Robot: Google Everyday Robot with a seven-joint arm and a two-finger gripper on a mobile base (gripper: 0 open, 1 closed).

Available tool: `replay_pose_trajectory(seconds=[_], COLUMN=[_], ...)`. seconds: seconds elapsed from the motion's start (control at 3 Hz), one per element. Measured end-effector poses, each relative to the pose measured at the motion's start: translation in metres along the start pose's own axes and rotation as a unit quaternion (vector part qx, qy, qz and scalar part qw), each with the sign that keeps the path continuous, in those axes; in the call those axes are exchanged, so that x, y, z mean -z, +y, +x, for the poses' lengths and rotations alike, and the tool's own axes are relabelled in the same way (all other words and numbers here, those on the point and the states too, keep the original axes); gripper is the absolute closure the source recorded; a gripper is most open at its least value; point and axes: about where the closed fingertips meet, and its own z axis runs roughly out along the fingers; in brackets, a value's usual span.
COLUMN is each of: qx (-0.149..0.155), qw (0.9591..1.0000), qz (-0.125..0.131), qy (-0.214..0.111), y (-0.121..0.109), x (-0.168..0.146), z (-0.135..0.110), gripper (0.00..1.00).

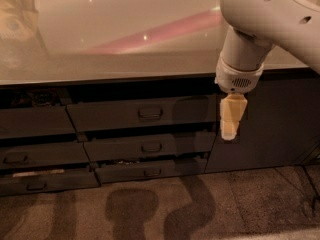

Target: Open top drawer

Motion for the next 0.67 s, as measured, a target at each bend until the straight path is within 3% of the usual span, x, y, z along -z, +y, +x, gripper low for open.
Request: replay_pose_trajectory(seconds=[0.33, 0.67], qx=[0.01, 0.033], qw=[0.9992, 0.9918], qz=[0.039, 0.118], qy=[0.005, 0.035], y=[0.003, 0.024], x=[-0.005, -0.005], z=[0.0, 0.011], gripper=[0.0, 0.0])
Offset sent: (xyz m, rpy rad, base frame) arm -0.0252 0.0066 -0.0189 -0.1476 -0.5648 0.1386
